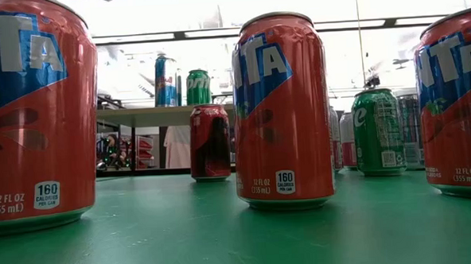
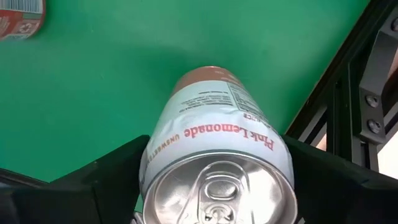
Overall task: Place canned beverage on shelf
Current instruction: Put the white and red can on the shelf
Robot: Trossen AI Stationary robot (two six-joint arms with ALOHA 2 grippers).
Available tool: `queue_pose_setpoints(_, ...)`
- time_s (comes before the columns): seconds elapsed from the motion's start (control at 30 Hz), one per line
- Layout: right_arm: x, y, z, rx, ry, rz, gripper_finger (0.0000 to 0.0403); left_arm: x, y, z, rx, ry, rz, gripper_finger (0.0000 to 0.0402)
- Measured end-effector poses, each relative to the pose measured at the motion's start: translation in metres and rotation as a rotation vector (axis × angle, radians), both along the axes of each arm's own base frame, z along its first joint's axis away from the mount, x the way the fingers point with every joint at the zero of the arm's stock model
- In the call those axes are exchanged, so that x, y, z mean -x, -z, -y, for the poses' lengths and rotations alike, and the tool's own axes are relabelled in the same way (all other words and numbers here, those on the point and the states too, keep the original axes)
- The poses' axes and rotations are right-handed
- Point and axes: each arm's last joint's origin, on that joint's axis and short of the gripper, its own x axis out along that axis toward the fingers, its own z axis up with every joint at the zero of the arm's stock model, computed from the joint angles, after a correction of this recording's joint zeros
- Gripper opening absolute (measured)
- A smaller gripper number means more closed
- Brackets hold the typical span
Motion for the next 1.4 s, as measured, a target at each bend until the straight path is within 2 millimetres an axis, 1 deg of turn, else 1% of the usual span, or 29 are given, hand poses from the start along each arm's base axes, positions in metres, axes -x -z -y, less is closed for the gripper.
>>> queue_pose_setpoints(0.13, 0.0, -0.001, 0.0, 0.001, 0.014, -0.003, 0.0294, 0.0, 0.0, 0.0, 0.001, 0.0, 0.001, 0.0252)
queue_pose_setpoints(0.3, 0.0, -0.003, 0.001, 0.012, 0.016, -0.007, 0.0293, 0.0, 0.0, 0.0, 0.001, 0.0, 0.001, 0.0252)
queue_pose_setpoints(0.37, 0.001, -0.007, 0.002, 0.03, 0.016, -0.018, 0.0293, 0.0, 0.0, 0.0, 0.001, 0.0, 0.001, 0.0252)
queue_pose_setpoints(0.43, 0.002, -0.015, 0.003, 0.052, 0.016, -0.031, 0.0293, 0.0, 0.0, 0.0, 0.001, 0.0, 0.001, 0.0252)
queue_pose_setpoints(0.53, 0.003, -0.033, 0.006, 0.101, 0.017, -0.038, 0.0293, 0.0, 0.0, 0.0, 0.001, 0.0, 0.002, 0.0252)
queue_pose_setpoints(0.6, 0.002, -0.046, 0.009, 0.15, 0.018, 0.009, 0.0293, 0.0, 0.0, 0.0, 0.001, 0.0, 0.002, 0.0252)
queue_pose_setpoints(0.77, -0.004, -0.078, 0.016, 0.275, 0.004, 0.196, 0.0293, 0.0, -0.001, 0.0, 0.006, 0.0, 0.011, 0.0252)
queue_pose_setpoints(0.9, -0.015, -0.099, 0.024, 0.353, -0.035, 0.33, 0.0293, 0.0, -0.001, 0.0, 0.008, 0.0, 0.014, 0.0252)
queue_pose_setpoints(1.2, -0.054, -0.138, 0.055, 0.435, -0.211, 0.438, 0.0293, -0.001, -0.003, 0.0, 0.002, 0.003, 0.03, 0.0252)
queue_pose_setpoints(1.3, -0.07, -0.146, 0.065, 0.462, -0.273, 0.481, 0.0293, -0.001, -0.005, 0.0, 0.003, 0.004, 0.049, 0.0252)
queue_pose_setpoints(1.4, -0.087, -0.148, 0.074, 0.485, -0.348, 0.512, 0.0293, -0.001, -0.006, 0.001, 0.006, 0.004, 0.055, 0.0252)
